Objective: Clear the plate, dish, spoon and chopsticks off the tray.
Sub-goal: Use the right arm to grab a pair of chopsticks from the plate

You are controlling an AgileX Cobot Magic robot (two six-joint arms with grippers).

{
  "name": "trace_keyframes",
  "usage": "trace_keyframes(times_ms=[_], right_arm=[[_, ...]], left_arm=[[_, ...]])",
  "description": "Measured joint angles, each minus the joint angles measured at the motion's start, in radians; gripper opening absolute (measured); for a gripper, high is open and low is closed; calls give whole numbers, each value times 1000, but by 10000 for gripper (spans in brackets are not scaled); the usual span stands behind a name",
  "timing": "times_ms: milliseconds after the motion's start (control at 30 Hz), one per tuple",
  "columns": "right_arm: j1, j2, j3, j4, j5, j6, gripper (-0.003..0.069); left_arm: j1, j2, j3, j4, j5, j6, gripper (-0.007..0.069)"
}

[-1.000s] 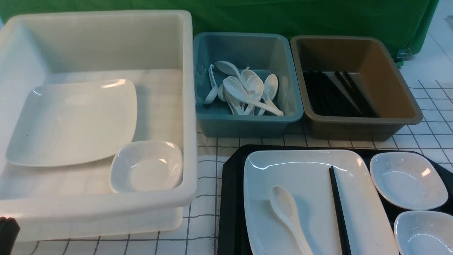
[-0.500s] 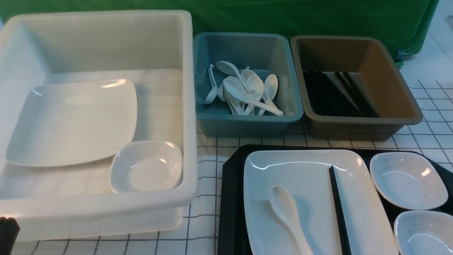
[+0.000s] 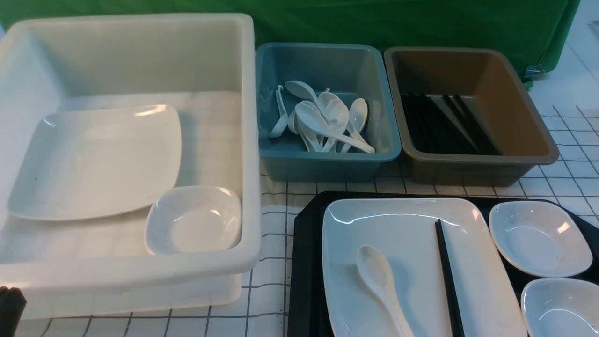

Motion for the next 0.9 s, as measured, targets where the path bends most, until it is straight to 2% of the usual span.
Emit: trace_keyframes(times_ms=[667, 733, 800, 833, 867, 900], right_arm=[[0, 0, 0, 5, -4, 5, 246], [0, 0, 0, 77, -35, 94, 246], [0, 0, 0, 180, -65, 261, 246], [0, 0, 0, 192, -68, 261, 246], [0, 0, 0, 269, -89, 448, 246], [0, 0, 0, 285, -93, 497, 246]], left_arm=[[0, 0, 0, 0, 0, 0, 20], [0, 0, 0, 0, 0, 0, 20], [0, 0, 0, 0, 0, 0, 20], [0, 0, 0, 0, 0, 0, 20], [0, 0, 0, 0, 0, 0, 20], [0, 0, 0, 0, 0, 0, 20]])
